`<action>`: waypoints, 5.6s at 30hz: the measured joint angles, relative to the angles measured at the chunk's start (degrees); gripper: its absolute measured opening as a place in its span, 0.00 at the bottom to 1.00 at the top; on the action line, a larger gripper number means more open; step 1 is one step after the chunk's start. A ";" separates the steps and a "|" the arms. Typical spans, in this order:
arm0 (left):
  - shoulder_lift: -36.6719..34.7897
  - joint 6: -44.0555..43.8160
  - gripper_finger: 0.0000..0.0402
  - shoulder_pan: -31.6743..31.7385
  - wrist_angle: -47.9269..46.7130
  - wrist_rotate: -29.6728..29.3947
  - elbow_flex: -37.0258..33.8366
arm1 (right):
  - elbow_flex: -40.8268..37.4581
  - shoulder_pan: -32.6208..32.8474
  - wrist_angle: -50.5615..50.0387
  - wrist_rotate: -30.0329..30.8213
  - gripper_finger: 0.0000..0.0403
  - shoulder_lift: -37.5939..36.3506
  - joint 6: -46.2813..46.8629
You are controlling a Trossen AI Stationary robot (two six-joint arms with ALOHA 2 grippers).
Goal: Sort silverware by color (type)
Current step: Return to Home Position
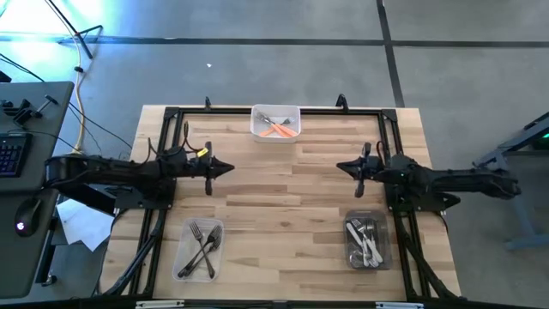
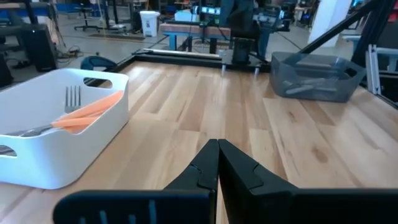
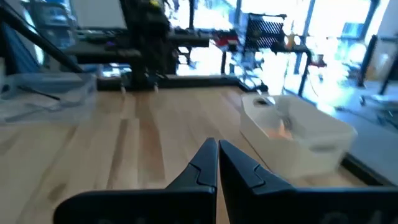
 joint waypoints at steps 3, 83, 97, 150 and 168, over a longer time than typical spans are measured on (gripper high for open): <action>-4.64 0.03 0.00 -0.02 -4.52 -0.71 0.00 | -0.01 0.00 -5.79 0.57 0.00 -4.76 0.98; -47.87 -3.17 0.01 -1.84 -42.77 -13.09 0.13 | -0.22 -2.69 -16.40 9.38 0.00 -22.24 5.34; -47.87 -3.13 0.01 -1.84 -42.77 -13.05 0.13 | -0.22 -2.69 -16.38 9.38 0.00 -22.24 5.34; -47.84 -3.11 0.01 -1.86 -42.75 -13.05 0.11 | -0.22 -2.69 -16.38 9.38 0.00 -22.24 5.32; -47.84 -3.12 0.01 -1.86 -42.76 -13.05 0.11 | -0.22 -2.69 -16.38 9.36 0.00 -22.24 5.32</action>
